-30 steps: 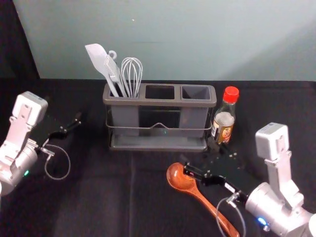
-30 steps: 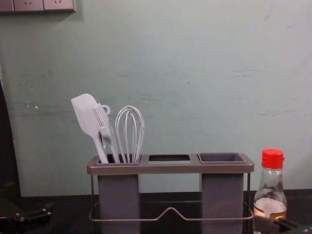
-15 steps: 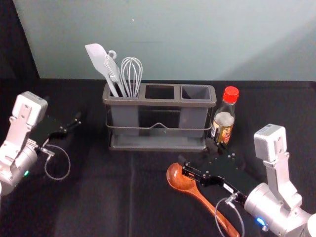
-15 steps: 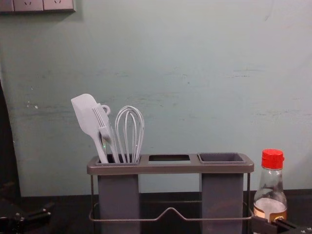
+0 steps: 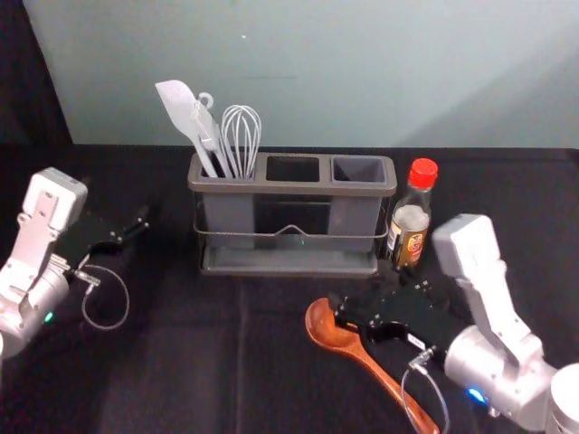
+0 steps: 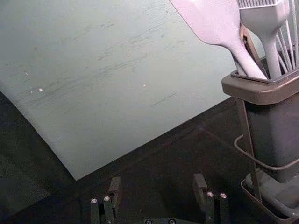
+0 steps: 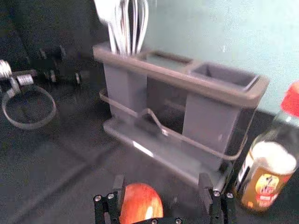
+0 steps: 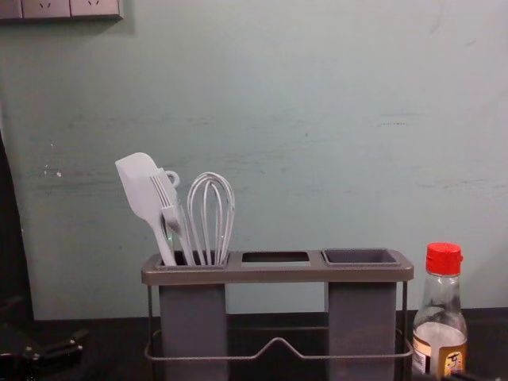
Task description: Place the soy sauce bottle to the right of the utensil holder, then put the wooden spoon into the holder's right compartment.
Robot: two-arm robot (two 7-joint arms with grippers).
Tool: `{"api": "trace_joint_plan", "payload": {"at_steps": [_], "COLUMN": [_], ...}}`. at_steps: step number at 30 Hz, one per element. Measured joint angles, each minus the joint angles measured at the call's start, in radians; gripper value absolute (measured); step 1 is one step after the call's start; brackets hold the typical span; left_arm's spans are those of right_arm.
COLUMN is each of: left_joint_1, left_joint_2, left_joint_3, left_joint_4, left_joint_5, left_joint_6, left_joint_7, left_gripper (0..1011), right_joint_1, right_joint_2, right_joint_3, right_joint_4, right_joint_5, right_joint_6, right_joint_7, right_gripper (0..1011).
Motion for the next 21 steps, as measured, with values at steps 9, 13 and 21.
{"api": "trace_joint_plan", "payload": {"at_steps": [9,13,21], "left_joint_1": [0.000,0.000,0.000], "left_joint_2": [0.000,0.000,0.000], "left_joint_3": [0.000,0.000,0.000], "left_joint_4": [0.000,0.000,0.000], "left_joint_5": [0.000,0.000,0.000], "left_joint_6": [0.000,0.000,0.000], "left_joint_7": [0.000,0.000,0.000], "left_gripper": [1000,1000,1000], "right_joint_1": [0.092,0.133,0.198], "right_joint_2": [-0.014,-0.033,-0.086], "right_joint_3": [-0.056,-0.086,-0.124], "right_joint_4": [-0.082,-0.104,-0.098], "right_joint_5": [-0.052,-0.082,-0.110], "right_joint_6": [0.410,0.557,0.737], "right_joint_7": [-0.015,-0.031,-0.038], "right_gripper": [1000,1000,1000]}}
